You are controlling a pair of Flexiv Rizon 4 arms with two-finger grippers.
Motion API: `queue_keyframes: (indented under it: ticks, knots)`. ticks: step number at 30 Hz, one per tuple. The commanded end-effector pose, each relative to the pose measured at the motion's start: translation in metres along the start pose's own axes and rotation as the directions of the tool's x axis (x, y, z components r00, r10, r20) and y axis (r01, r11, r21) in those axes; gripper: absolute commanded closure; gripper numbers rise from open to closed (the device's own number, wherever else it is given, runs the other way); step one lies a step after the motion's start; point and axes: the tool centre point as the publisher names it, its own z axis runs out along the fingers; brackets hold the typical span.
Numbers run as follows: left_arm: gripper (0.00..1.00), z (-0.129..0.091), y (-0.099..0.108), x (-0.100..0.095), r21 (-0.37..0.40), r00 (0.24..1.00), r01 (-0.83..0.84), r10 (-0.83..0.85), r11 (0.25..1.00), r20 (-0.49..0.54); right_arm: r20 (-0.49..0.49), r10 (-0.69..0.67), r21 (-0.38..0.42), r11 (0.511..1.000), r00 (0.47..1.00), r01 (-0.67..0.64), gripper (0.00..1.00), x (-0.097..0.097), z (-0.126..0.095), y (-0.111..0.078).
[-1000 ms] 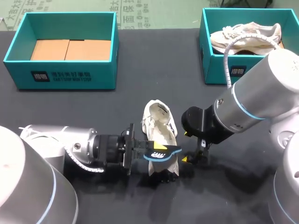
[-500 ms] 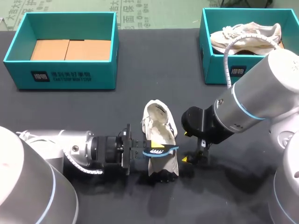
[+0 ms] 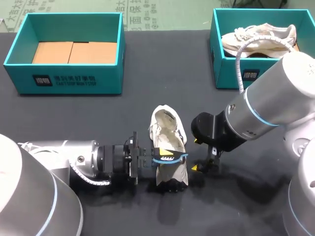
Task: Take the shoe out of the shoebox, open the shoe tongue, remove and reinsert the insole, then place the shoe into the shoebox
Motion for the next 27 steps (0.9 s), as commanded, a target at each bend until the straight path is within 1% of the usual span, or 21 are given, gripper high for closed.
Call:
queue_keyframes:
  ticks: [1, 5, 13, 27]
  knots:
    - [1.00, 0.002, 0.002, 0.002, -0.014, 1.000, -0.002, 0.002, 1.000, 0.016, 0.002, 0.001, -0.002, 1.000, 1.000, -0.001, 0.00, 0.001, 0.001, -0.001]
    - [1.00, 0.000, 0.006, 0.001, -0.035, 0.999, -0.005, 0.006, 0.999, 0.031, 0.002, 0.001, -0.002, 1.000, 1.000, -0.001, 0.00, 0.001, 0.001, -0.001]
    - [1.00, 0.000, 0.015, -0.002, -0.052, 0.999, 0.009, -0.006, 0.999, 0.047, 0.002, 0.001, -0.002, 1.000, 1.000, -0.001, 0.00, 0.001, 0.001, -0.001]
    - [1.00, 0.004, 0.025, -0.008, -0.082, 0.999, -0.016, 0.020, 0.997, 0.048, 0.002, 0.001, -0.002, 1.000, 1.000, -0.001, 0.00, 0.001, 0.001, -0.001]
